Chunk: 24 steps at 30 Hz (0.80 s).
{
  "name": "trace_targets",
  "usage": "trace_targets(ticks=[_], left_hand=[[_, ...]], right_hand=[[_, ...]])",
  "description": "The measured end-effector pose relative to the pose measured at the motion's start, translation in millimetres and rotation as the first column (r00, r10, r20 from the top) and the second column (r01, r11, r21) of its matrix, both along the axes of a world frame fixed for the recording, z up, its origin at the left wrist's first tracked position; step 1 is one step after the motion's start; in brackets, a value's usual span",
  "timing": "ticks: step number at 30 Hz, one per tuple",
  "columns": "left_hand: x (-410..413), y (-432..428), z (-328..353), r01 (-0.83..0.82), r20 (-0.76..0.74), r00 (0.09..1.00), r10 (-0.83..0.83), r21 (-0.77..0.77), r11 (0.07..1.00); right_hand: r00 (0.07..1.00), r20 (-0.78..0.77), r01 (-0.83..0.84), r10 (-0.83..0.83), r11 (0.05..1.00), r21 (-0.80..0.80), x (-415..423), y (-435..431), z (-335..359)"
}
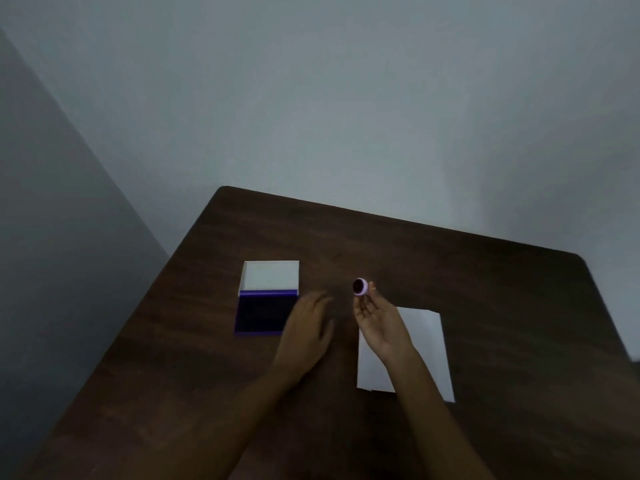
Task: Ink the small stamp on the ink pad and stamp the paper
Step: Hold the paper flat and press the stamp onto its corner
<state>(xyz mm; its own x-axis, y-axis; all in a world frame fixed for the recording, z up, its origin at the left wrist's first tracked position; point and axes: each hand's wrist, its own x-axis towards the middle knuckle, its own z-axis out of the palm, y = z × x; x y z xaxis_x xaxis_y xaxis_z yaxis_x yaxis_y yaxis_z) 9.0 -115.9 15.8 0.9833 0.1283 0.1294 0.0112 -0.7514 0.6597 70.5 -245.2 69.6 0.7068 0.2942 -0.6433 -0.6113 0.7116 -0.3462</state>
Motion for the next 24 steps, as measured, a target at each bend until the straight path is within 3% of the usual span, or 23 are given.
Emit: trace_targets(ticks=[3,7,15,17,18,20,22,24], left_hand=[[14,-55,-1,0.183,-0.026,0.983,-0.184,-0.033,0.982],[26,-114,-11,0.365,-0.074,0.930,-0.359,0.087,0.927],[42,-142,-35,0.423,-0.212,0.903,-0.375,0.275,0.863],[40,-140,-42,0.435,-0.251,0.895,-0.369,0.309,0.846],[45,-144,-53,0.461,-0.300,0.877,-0.376,0.301,0.835],[44,-146,-63,0.464,-0.349,0.867,-0.356,0.303,0.832],[40,-143,-61,0.446,-0.346,0.876,-0.337,0.311,0.839],[41,-139,-59,0.438,-0.329,0.882,-0.337,0.311,0.843]], right_hand=[[0.996,0.016,0.089,-0.089,0.995,-0.045,5,-35,4],[0.981,0.035,0.191,-0.188,0.977,-0.098,11,-80,9],[0.932,0.007,0.358,-0.361,0.922,-0.150,23,-148,-6],[0.944,0.023,0.325,-0.328,0.918,-0.227,23,-156,-13],[0.960,0.034,0.269,-0.277,0.890,-0.369,32,-163,-28],[0.992,0.037,0.119,-0.120,0.805,-0.581,37,-166,-48],[0.999,0.052,0.032,0.015,0.614,-0.788,32,-158,-49],[0.995,0.065,0.008,0.077,0.585,-0.811,32,-147,-47]])
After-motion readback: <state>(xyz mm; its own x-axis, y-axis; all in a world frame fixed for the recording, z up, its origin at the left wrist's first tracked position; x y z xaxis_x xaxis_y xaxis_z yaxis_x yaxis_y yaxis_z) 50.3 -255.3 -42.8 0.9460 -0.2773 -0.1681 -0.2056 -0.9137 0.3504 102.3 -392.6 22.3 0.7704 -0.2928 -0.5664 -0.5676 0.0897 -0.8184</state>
